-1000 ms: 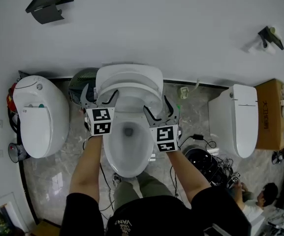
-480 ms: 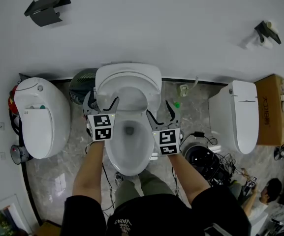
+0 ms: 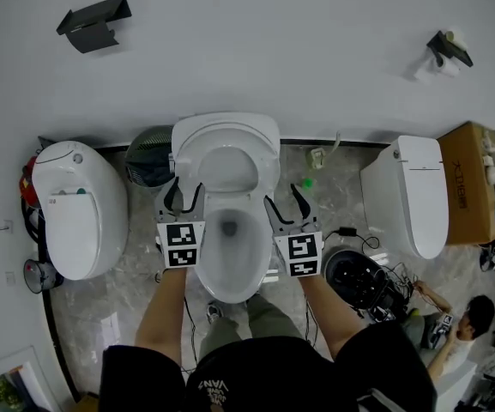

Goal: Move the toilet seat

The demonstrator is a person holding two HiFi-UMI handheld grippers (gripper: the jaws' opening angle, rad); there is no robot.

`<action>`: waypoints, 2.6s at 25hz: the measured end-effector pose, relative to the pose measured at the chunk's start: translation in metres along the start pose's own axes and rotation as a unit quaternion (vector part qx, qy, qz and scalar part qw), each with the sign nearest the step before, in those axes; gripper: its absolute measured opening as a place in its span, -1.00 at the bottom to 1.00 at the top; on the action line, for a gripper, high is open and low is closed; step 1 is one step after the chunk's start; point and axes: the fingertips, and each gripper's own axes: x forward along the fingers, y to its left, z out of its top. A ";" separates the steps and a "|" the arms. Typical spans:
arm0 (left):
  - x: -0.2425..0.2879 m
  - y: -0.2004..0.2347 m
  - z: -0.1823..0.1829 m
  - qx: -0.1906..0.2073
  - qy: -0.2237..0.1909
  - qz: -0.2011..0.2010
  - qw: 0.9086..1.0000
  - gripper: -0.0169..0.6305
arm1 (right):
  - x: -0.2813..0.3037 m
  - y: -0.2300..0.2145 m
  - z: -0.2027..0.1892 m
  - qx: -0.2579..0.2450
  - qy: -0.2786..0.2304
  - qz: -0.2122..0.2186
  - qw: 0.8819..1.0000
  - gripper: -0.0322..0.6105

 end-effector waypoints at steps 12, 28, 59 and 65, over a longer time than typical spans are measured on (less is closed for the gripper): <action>-0.091 -0.020 0.008 0.007 -0.033 -0.054 0.998 -0.94 | -0.073 0.034 0.020 0.016 -0.039 -0.017 0.999 -0.89; -0.198 -0.038 -0.009 0.020 -0.054 -0.116 0.992 -0.94 | -0.158 0.092 0.017 0.028 -0.051 -0.026 0.998 -0.89; -0.334 -0.063 -0.075 0.006 -0.032 -0.165 0.986 -0.94 | -0.265 0.189 -0.034 0.082 -0.013 0.002 0.997 -0.90; -0.342 -0.059 -0.086 -0.003 -0.026 -0.156 0.987 -0.94 | -0.270 0.194 -0.048 0.089 -0.001 0.008 0.996 -0.90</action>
